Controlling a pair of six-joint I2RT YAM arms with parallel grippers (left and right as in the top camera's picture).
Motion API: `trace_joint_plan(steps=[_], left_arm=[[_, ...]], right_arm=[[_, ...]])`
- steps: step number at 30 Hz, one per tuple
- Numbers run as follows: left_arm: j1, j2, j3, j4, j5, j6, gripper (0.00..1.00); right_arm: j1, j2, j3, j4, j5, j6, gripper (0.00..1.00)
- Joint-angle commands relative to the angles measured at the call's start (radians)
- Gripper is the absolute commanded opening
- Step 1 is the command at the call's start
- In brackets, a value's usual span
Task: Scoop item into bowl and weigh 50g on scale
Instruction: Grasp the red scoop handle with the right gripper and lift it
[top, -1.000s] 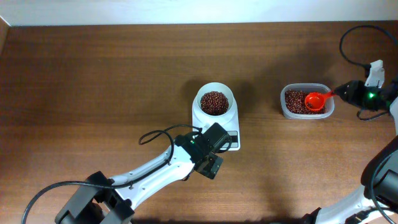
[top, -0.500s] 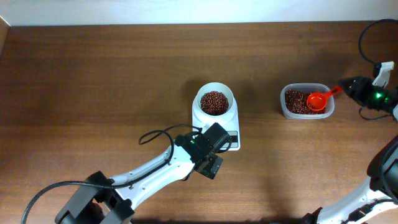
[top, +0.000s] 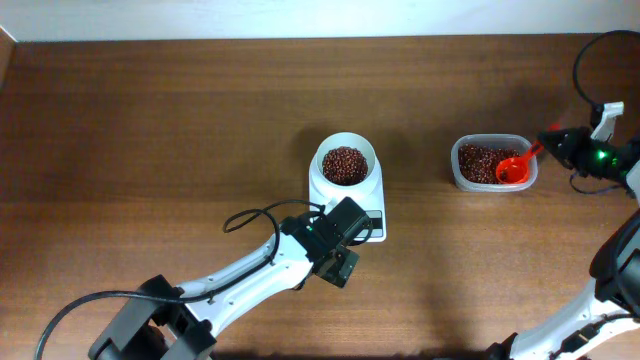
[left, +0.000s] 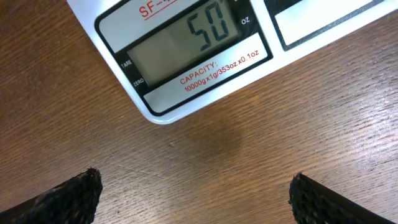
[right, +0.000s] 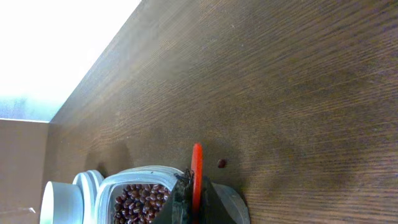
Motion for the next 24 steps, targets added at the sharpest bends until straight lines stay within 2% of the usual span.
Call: trace_joint_plan(steps=[1, 4, 6, 10, 16, 18, 21, 24], left_arm=[[-0.002, 0.006, -0.003, 0.005, -0.011, 0.013, 0.99], [-0.002, 0.006, -0.002, 0.005, -0.011, 0.013, 0.99], [-0.002, 0.006, -0.002, 0.004, -0.011, 0.013, 0.99], [-0.002, 0.006, -0.002, 0.003, -0.011, 0.013, 0.99], [-0.002, 0.006, -0.003, -0.003, -0.012, 0.013, 0.99], [-0.002, 0.006, -0.003, -0.002, -0.011, 0.013, 0.99], [-0.002, 0.006, -0.003, -0.010, -0.011, 0.013, 0.99], [-0.002, 0.006, -0.003, -0.010, -0.011, 0.013, 0.99]], right_arm=[[-0.008, -0.115, -0.005, -0.020, 0.020, -0.018, 0.04], [-0.007, -0.233, -0.005, -0.045, 0.032, -0.019, 0.04], [0.018, -0.299, -0.005, -0.067, 0.115, -0.019, 0.04], [0.242, -0.397, -0.005, -0.077, 0.524, -0.024, 0.04], [0.654, -0.406, -0.005, -0.091, 1.299, -0.189, 0.04], [0.751, -0.406, -0.005, -0.091, 1.460, -0.211, 0.04], [0.771, -0.405, -0.005, -0.100, 1.491, -0.210, 0.04], [0.727, -0.404, -0.005, -0.101, 1.376, -0.142, 0.04]])
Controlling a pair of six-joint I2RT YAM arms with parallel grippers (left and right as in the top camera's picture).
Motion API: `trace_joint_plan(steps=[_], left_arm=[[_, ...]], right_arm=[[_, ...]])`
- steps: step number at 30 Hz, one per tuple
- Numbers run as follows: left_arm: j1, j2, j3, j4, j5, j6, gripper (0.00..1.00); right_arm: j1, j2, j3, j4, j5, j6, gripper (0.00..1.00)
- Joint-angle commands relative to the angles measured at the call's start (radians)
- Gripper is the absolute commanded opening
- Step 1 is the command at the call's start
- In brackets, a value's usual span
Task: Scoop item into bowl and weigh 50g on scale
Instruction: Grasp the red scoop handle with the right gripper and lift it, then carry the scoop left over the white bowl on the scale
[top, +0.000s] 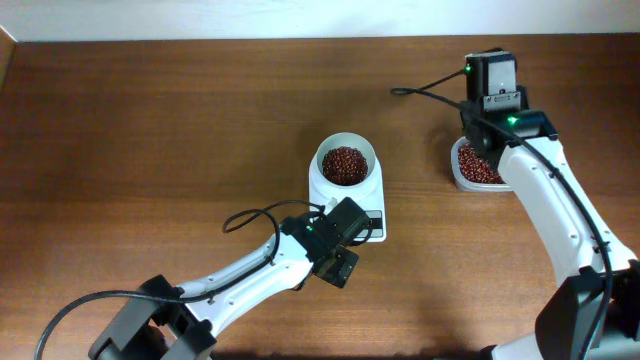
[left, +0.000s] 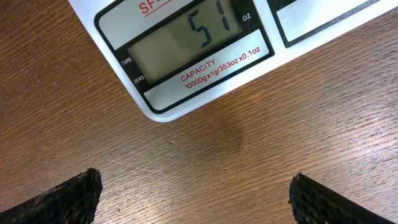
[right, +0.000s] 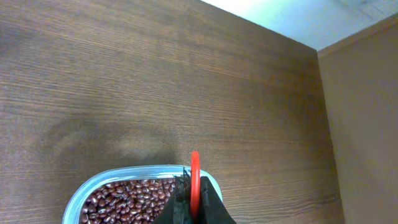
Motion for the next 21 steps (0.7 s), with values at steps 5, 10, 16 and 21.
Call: trace_joint_plan(steps=[5, 10, 16, 21], left_arm=[[-0.002, 0.000, 0.056, -0.027, -0.005, 0.040, 0.99], [-0.002, -0.011, 0.081, -0.027, 0.064, 0.119, 0.99], [-0.002, -0.010, 0.080, -0.084, 0.063, 0.118, 0.99], [-0.002, -0.010, 0.078, -0.113, 0.060, 0.119, 0.99]], right_arm=[[-0.051, -0.024, 0.020, -0.023, -0.200, 0.069, 0.04], [-0.094, -0.024, 0.169, -0.148, -0.734, 0.069, 0.04], [0.081, 0.034, 0.169, -0.048, -0.962, 0.068, 0.04], [0.232, 0.110, 0.169, 0.050, -0.950, 0.014, 0.04]])
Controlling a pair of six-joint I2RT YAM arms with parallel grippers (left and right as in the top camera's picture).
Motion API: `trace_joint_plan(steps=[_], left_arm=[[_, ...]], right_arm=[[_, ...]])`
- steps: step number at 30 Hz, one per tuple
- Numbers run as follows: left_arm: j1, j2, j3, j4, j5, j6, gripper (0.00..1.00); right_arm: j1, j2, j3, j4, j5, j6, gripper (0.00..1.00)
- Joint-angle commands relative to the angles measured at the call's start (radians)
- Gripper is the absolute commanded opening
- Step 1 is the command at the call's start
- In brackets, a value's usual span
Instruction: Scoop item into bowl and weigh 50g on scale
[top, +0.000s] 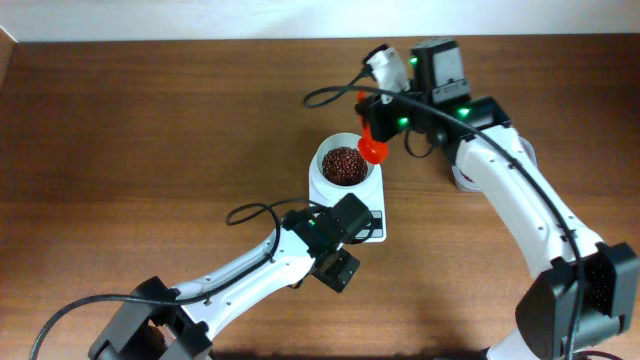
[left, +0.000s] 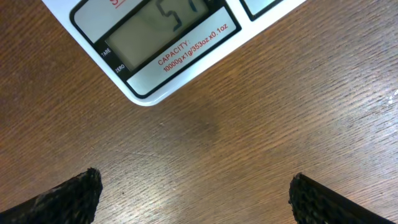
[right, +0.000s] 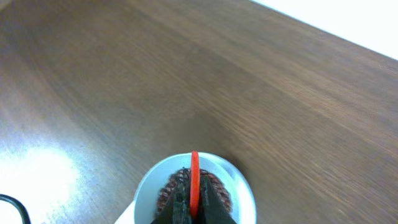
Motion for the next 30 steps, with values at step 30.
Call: trace_joint_plan(steps=[30], left_arm=[[-0.002, -0.010, 0.012, 0.036, -0.061, 0.016, 0.99]], right_arm=[[0.143, 0.211, 0.018, 0.097, 0.088, 0.279, 0.04]])
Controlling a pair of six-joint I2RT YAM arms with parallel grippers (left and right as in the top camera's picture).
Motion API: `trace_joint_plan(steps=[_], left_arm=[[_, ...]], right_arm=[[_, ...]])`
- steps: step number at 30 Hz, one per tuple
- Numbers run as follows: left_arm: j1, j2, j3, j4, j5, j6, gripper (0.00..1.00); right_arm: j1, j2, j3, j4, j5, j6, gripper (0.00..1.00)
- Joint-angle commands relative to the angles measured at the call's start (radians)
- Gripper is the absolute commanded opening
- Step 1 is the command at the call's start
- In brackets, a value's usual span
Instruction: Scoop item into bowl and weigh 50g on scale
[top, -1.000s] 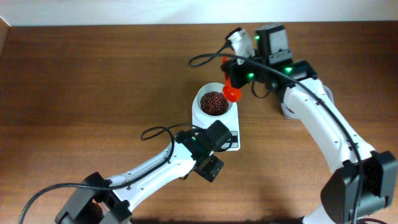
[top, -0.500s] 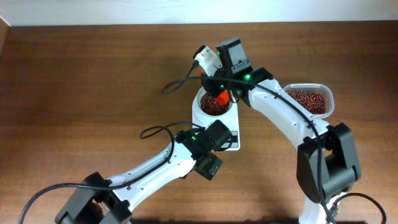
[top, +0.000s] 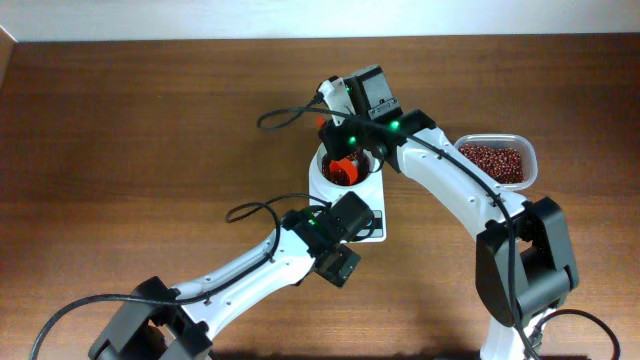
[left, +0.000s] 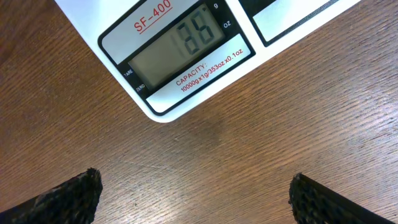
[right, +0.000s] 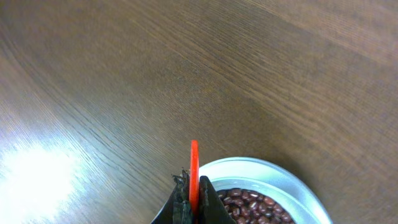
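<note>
A white bowl (top: 346, 160) of red beans (right: 249, 202) stands on the white scale (top: 362, 215). The scale's display (left: 180, 38) reads about 136 g. My right gripper (right: 193, 198) is shut on the handle of the red scoop (right: 194, 163). In the overhead view the scoop's head (top: 344, 167) is down inside the bowl, on the beans. My left gripper (left: 196, 198) hangs open over bare wood just in front of the scale, nothing between its fingers (left: 69, 194).
A clear plastic container (top: 494, 161) of red beans sits to the right of the scale. The right arm (top: 450, 185) reaches across from the right, over the table between container and bowl. A black cable (top: 255, 212) loops left of the scale.
The right gripper has moved from the bowl's upper right rim to its left side. The scoop head is now down in the bowl. The display has gone from 51 to about 136.
At first the scoop lay in the bean container at the far right and the scale read 50. Then the right arm stood over the container, with 51 showing. Later the scoop hung at the bowl's rim. Now it rests in the bowl and the reading is far higher.
</note>
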Motion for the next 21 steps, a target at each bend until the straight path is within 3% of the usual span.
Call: trace_joint_plan(steps=[1, 3, 13, 19, 21], left_arm=[[-0.002, -0.010, 0.012, 0.002, -0.011, 0.015, 0.99], [-0.002, -0.010, 0.012, 0.002, -0.011, 0.015, 0.99], [-0.002, -0.010, 0.012, 0.003, -0.011, 0.015, 0.99], [-0.002, -0.010, 0.012, 0.028, -0.010, 0.015, 0.99], [-0.002, -0.010, 0.012, 0.055, -0.011, 0.015, 0.99]], right_arm=[[-0.025, 0.013, 0.016, 0.014, -0.043, 0.165, 0.04], [-0.086, 0.013, 0.017, 0.071, -0.223, 0.173, 0.04], [-0.379, 0.013, 0.017, 0.112, -0.733, 0.243, 0.04], [-0.382, 0.011, 0.034, 0.127, -0.699, 0.269, 0.04], [-0.369, 0.010, 0.104, 0.039, -0.609, 0.270, 0.04]])
